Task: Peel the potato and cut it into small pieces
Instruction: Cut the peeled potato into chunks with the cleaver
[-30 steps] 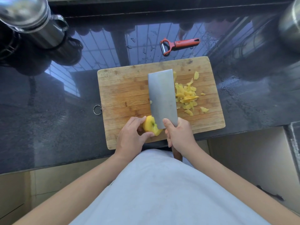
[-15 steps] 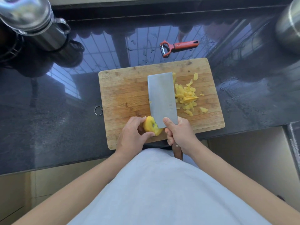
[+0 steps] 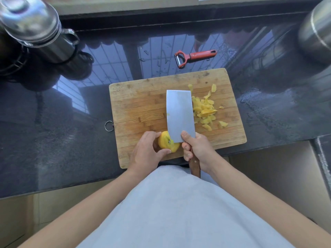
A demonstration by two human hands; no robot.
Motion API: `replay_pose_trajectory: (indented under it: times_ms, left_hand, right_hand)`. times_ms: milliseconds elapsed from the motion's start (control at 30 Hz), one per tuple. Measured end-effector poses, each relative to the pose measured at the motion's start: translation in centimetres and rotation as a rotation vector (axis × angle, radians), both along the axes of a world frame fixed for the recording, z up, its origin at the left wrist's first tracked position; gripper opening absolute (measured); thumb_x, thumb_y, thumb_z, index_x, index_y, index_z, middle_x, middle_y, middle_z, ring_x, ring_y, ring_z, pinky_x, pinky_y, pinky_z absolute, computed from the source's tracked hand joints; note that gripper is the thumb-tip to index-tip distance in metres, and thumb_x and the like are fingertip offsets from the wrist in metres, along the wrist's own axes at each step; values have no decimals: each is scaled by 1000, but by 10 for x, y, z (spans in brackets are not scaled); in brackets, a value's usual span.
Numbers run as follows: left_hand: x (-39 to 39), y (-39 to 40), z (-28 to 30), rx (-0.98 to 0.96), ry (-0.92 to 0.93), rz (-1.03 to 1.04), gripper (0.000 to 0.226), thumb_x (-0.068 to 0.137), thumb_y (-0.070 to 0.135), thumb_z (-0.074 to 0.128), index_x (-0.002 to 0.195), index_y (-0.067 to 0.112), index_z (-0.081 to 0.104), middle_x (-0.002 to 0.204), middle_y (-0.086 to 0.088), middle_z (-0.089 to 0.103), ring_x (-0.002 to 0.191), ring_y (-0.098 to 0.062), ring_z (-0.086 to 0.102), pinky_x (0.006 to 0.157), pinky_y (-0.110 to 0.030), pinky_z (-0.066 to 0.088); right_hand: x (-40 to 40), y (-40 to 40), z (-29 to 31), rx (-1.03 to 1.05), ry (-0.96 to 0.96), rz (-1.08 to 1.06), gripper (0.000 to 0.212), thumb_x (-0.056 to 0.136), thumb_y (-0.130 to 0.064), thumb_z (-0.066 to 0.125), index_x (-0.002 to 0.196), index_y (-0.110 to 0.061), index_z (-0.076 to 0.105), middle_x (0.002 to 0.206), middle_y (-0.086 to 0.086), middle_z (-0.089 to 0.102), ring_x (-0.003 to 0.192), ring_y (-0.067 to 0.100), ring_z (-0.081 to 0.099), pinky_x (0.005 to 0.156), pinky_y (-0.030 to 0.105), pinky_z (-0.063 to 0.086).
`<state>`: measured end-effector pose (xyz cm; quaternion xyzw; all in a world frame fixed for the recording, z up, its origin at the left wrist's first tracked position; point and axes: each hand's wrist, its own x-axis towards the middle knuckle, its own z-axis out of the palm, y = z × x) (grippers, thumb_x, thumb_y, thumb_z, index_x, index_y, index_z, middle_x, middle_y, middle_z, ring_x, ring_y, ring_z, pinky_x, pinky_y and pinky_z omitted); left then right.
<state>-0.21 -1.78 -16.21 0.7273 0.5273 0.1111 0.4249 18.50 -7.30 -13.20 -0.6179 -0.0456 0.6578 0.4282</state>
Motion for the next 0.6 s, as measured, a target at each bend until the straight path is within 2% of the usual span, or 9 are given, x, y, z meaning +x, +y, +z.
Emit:
replay_pose_trajectory:
  times_ms: [133, 233, 300, 367, 467, 600]
  left_hand:
    - [1, 1, 3, -28, 15, -29, 62, 76, 32, 92, 128, 23, 59, 111, 16, 45, 87, -10, 57, 81, -38, 52]
    - [-1, 6, 10, 27, 27, -141, 73, 78, 34, 91, 139, 26, 53, 126, 15, 42, 106, -13, 58, 88, -37, 53]
    - [-4, 16, 14, 202, 18, -340, 70, 78, 31, 90, 139, 25, 57, 135, 6, 49, 118, -18, 54, 92, -39, 53]
    - [-5, 32, 15, 418, 8, -619, 55, 80, 27, 87, 130, 20, 65, 135, -4, 58, 115, -27, 56, 93, -44, 55]
    - [-3, 61, 22, 680, 8, -960, 32, 94, 32, 68, 122, 17, 69, 131, -7, 64, 115, -30, 59, 92, -42, 55]
    - [-1, 79, 33, 843, 86, -1270, 29, 97, 20, 61, 126, 17, 62, 133, -6, 60, 123, -30, 56, 94, -40, 55]
  right_hand:
    - [3, 1, 3, 9, -20, 2, 19, 101, -29, 60, 105, -11, 64, 60, 2, 41, 42, 14, 31, 46, 28, 31]
    - [11, 3, 10, 24, -121, -6, 18, 102, -27, 59, 104, -9, 62, 60, 3, 43, 42, 16, 33, 44, 27, 34]
    - [20, 4, 17, 26, -194, -25, 18, 102, -27, 59, 105, -9, 61, 60, 3, 45, 42, 17, 35, 43, 28, 36]
    - [30, 3, 25, 42, -238, -64, 16, 102, -26, 59, 104, -10, 60, 59, 3, 45, 41, 16, 35, 42, 28, 36]
    - [43, -2, 34, 58, -276, -86, 17, 103, -26, 59, 107, -10, 61, 60, 3, 45, 42, 16, 36, 43, 28, 37]
    - [48, -9, 37, 48, -327, -32, 24, 103, -28, 58, 112, -5, 59, 60, 3, 46, 42, 18, 38, 46, 30, 38]
